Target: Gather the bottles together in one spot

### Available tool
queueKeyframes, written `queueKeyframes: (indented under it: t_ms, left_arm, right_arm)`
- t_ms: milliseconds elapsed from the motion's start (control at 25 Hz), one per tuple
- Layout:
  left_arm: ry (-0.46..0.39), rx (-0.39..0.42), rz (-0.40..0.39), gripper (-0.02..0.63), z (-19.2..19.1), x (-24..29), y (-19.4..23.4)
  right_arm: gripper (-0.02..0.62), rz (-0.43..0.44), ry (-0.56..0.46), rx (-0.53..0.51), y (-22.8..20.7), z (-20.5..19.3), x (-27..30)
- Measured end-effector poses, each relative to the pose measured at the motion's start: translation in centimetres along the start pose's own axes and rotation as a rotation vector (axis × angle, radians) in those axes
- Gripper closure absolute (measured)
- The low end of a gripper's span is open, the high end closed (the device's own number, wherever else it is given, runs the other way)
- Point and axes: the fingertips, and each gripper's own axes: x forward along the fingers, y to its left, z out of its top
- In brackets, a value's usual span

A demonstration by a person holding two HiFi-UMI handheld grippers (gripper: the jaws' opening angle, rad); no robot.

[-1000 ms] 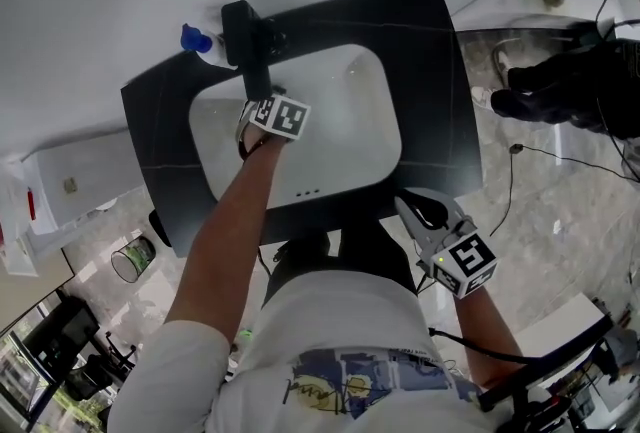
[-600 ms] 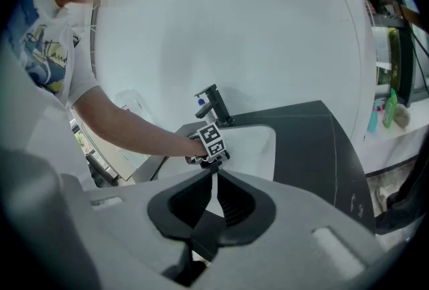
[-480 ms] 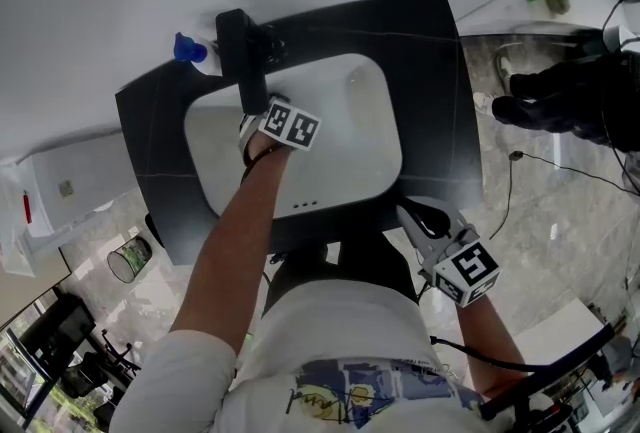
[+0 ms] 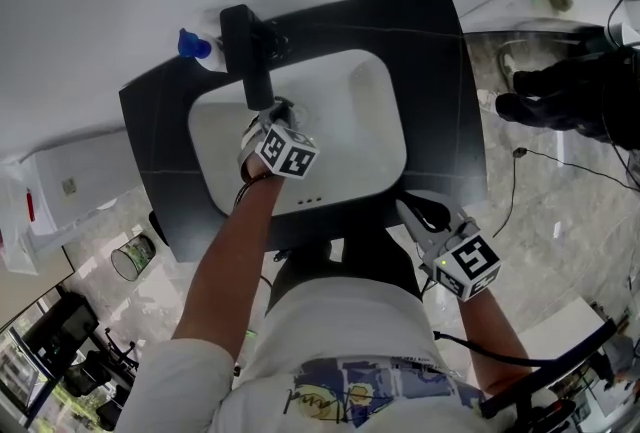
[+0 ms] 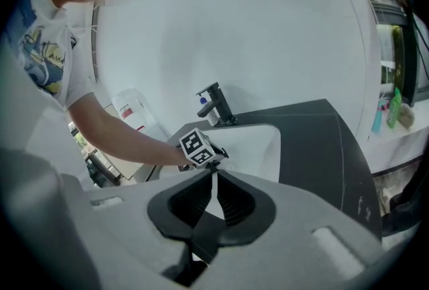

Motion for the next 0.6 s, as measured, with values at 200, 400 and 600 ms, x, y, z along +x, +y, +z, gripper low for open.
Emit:
queueKeyframes:
  t_ms: [200, 400, 600]
  left_arm:
    - [-0.015, -0.012, -0.028, 0.542, -0.1, -0.4, -0.3]
    - [-0.047, -0.029, -0.05, 0.545, 0.2, -1.4, -0.3]
    - [0.027, 0.025, -0.106, 0.541, -0.1, 0.2, -1.1]
  right_arm:
    - [0.571, 0.02, -0.001, -0.018, 1.1, 0.4, 0.6]
    - [0.571, 0.018, -0.004, -0.029, 1.6, 0.6, 0.7]
    - [0.571, 0.02, -0.01, -0.019, 2.2, 0.3, 0.7]
